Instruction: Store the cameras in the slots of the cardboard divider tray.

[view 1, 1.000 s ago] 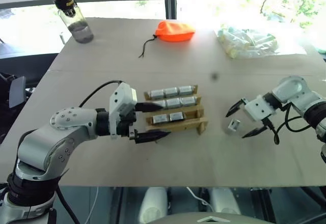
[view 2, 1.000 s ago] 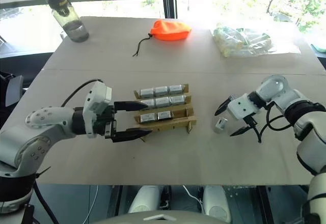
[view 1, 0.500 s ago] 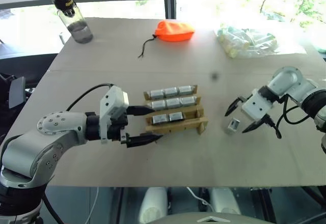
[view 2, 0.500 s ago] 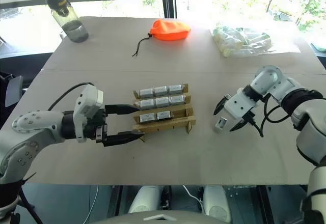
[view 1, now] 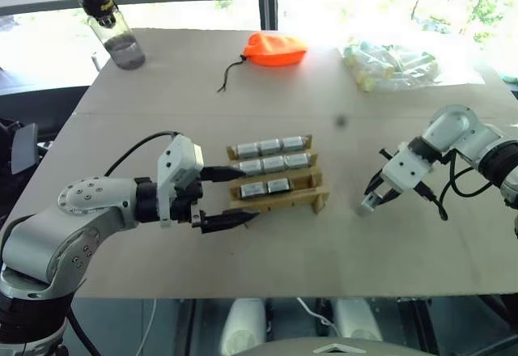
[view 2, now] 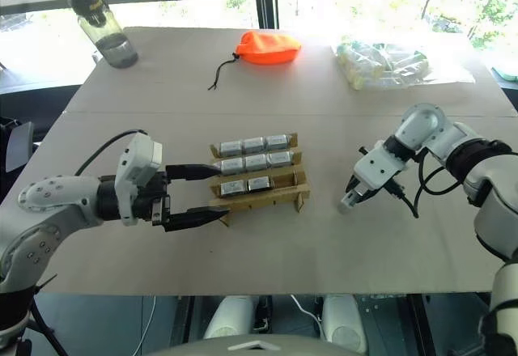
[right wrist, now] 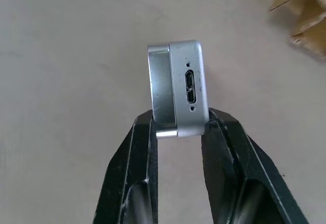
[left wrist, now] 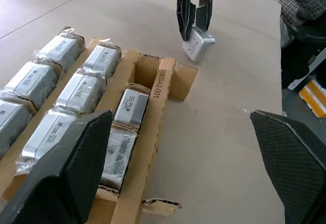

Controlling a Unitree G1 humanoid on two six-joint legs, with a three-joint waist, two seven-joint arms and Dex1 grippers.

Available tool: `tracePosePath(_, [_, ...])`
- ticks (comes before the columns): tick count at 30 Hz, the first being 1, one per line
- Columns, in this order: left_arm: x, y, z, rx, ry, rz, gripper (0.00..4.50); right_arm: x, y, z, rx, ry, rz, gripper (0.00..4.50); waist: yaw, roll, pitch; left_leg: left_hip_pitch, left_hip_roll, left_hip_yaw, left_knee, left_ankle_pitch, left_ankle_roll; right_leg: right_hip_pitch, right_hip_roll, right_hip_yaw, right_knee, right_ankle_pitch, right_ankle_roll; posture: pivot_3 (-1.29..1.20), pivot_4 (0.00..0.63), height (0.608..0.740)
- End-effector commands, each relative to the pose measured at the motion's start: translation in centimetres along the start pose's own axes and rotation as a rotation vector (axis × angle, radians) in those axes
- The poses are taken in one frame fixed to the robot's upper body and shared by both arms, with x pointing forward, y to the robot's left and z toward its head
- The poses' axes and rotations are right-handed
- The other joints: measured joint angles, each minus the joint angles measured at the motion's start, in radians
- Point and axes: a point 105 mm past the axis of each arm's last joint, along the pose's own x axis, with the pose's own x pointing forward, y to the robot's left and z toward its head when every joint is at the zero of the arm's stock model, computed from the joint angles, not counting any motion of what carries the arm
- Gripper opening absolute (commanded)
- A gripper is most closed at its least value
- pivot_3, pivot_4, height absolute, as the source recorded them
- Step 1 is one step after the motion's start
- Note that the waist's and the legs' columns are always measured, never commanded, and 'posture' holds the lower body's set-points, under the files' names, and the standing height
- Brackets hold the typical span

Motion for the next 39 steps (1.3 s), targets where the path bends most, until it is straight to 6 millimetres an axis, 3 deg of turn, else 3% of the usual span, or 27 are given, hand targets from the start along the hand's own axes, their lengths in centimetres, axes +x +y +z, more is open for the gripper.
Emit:
tracePosePath(1, [-0.4, -0.2, 0.7, 0.047, -0.010, -0.001, 4.50, -1.5, -0.8, 2.4, 0.054, -0.134, -0.050, 0.66, -0.001, 0.001, 0.000, 0.000, 0.000, 0.000, 0.000, 0.000, 0.000, 0.000, 0.000, 0.000, 0.000, 0.000, 0.000, 0.00, 0.150, 0.726])
tracePosePath(5, [-0.5, -0.1, 0.7, 0.055, -0.007, 0.001, 4.50, -2.1, -1.3, 4.4, 0.165, -0.296, -0.092, 0.66, -0.001, 0.001, 0.000, -0.001, 0.000, -0.001, 0.000, 0.000, 0.000, 0.000, -0.001, -0.001, 0.000, 0.000, 0.000, 0.00, 0.150, 0.726])
tracePosePath(9, [-0.5, 0.8, 1.3, 0.098, -0.041, 0.053, 4.50, -3.1, -3.8, 5.2, 0.170, -0.357, -0.197, 0.66, -0.002, 0.001, 0.000, -0.001, 0.000, -0.001, 0.000, 0.000, 0.000, 0.000, -0.001, -0.002, 0.000, 0.000, 0.000, 0.00, 0.150, 0.726])
tracePosePath(13, [-0.7, 1.7, 2.0, 0.144, -0.091, 0.129, 4.50, -3.5, -5.1, 6.5, 0.293, -0.472, -0.219, 0.66, 0.001, 0.001, 0.000, -0.001, 0.000, -0.001, 0.000, 0.000, 0.000, 0.000, 0.000, -0.002, 0.000, 0.000, 0.000, 0.00, 0.150, 0.726])
tracePosePath(17, [-1.1, 1.9, 2.2, 0.160, -0.098, 0.155, 4.50, -2.9, -7.3, 5.1, 0.338, -0.287, -0.418, 0.66, 0.003, 0.000, 0.000, -0.007, 0.000, -0.003, 0.000, 0.000, 0.000, -0.004, -0.001, -0.004, -0.001, 0.000, 0.000, 0.00, 0.150, 0.726])
tracePosePath(21, [-1.7, 1.7, 2.3, 0.176, -0.087, 0.164, 4.50, -1.8, -6.4, 7.5, 0.392, -0.368, -0.251, 0.66, 0.007, 0.001, 0.000, -0.013, -0.001, -0.003, 0.001, 0.000, 0.000, -0.010, -0.001, -0.005, 0.000, 0.000, 0.000, 0.00, 0.150, 0.726])
tracePosePath(26, [-2.4, 1.2, 2.0, 0.197, -0.048, 0.180, 4.50, -0.1, -6.2, 6.5, 0.412, -0.175, -0.230, 0.66, 0.006, 0.000, 0.000, -0.014, -0.001, -0.002, 0.001, 0.000, 0.000, -0.010, 0.000, -0.005, 0.000, 0.000, 0.000, 0.00, 0.150, 0.726])
tracePosePath(32, [-2.9, 0.5, 0.9, 0.188, 0.017, 0.181, 4.50, 1.0, -7.5, 7.9, 0.408, -0.162, -0.245, 0.66, 0.002, 0.000, 0.000, -0.013, -0.001, -0.003, 0.001, 0.000, 0.000, -0.010, 0.000, -0.005, 0.000, 0.000, 0.000, 0.00, 0.150, 0.726])
tracePosePath(39, [-3.0, 0.3, 1.0, 0.197, 0.021, 0.197, 4.50, 2.2, -8.3, 7.9, 0.469, -0.077, -0.263, 0.66, 0.001, 0.000, 0.000, -0.014, -0.001, -0.003, 0.001, 0.000, 0.000, -0.010, 0.000, -0.004, 0.000, 0.000, 0.000, 0.00, 0.150, 0.726])
